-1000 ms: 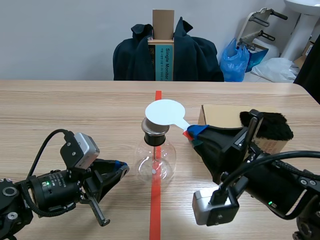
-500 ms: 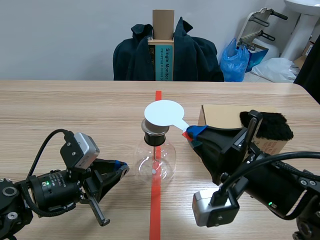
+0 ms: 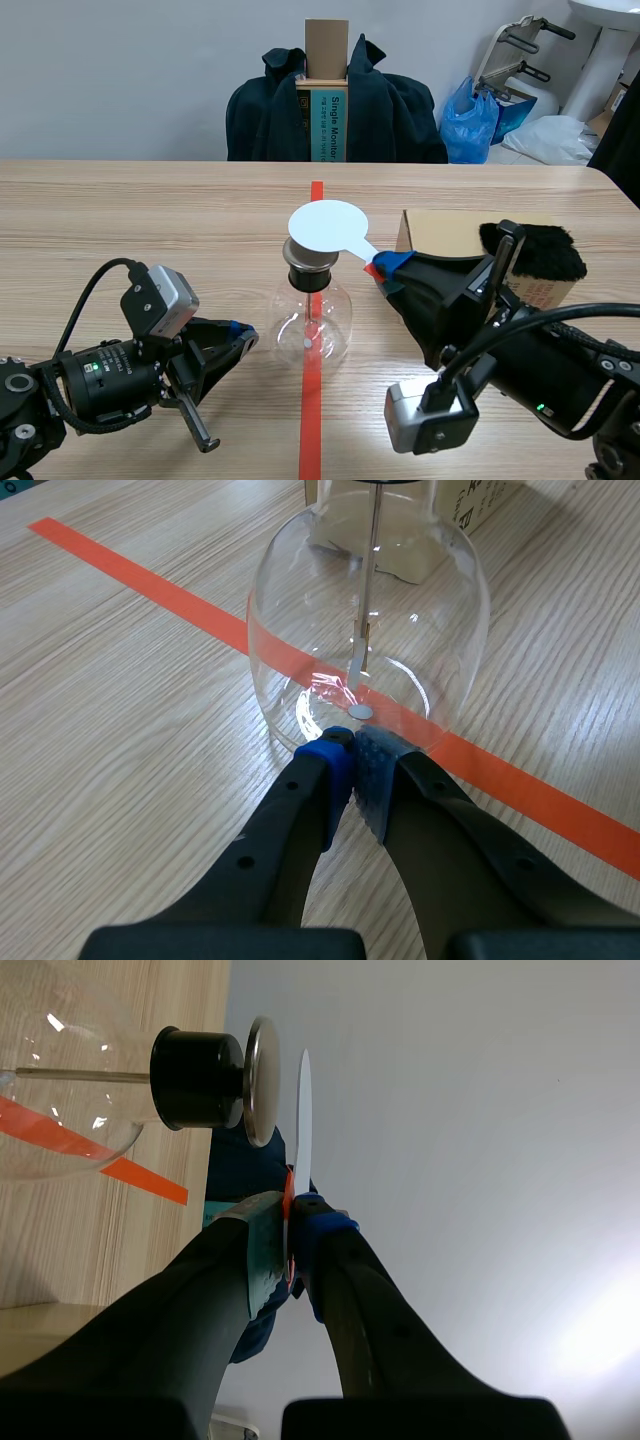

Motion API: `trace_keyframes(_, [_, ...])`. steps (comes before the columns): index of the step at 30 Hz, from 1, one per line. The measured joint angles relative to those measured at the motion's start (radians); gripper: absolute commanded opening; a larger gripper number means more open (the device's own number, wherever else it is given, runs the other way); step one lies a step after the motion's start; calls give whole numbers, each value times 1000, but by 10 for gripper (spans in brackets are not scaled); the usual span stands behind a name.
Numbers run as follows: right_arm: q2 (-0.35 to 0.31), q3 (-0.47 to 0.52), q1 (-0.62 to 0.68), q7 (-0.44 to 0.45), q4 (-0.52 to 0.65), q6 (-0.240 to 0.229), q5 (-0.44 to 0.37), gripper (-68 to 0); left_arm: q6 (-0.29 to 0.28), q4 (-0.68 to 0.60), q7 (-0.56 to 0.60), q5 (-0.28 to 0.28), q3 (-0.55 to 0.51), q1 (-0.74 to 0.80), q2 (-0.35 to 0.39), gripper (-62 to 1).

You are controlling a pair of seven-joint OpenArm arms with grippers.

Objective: Do the electroscope experiment.
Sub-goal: 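Hold the plate still at the electroscope, then move the plate toward and away from the electroscope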

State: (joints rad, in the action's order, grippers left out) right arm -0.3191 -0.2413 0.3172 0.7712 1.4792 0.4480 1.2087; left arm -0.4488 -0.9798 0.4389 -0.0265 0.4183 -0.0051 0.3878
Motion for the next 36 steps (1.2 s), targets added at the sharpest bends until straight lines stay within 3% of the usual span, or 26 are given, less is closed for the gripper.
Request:
trace_keyframes(12, [0,0,0,-26,0,0,0,-669,0,0,0,0,0,0,0,-578])
trace_keyframes(22, [0,0,0,-345,0,0,-1,-669,0,0,0,0,0,0,0,-578])
trace_keyframes(27, [0,0,0,-452,0,0,-1,-669,0,0,0,0,0,0,0,-578])
trace_keyframes(33, [0,0,0,-460,0,0,-1,-669,0,0,0,0,0,0,0,-578])
trace_keyframes(36, [0,0,0,-417,0,0,-1,-669,0,0,0,0,0,0,0,-578])
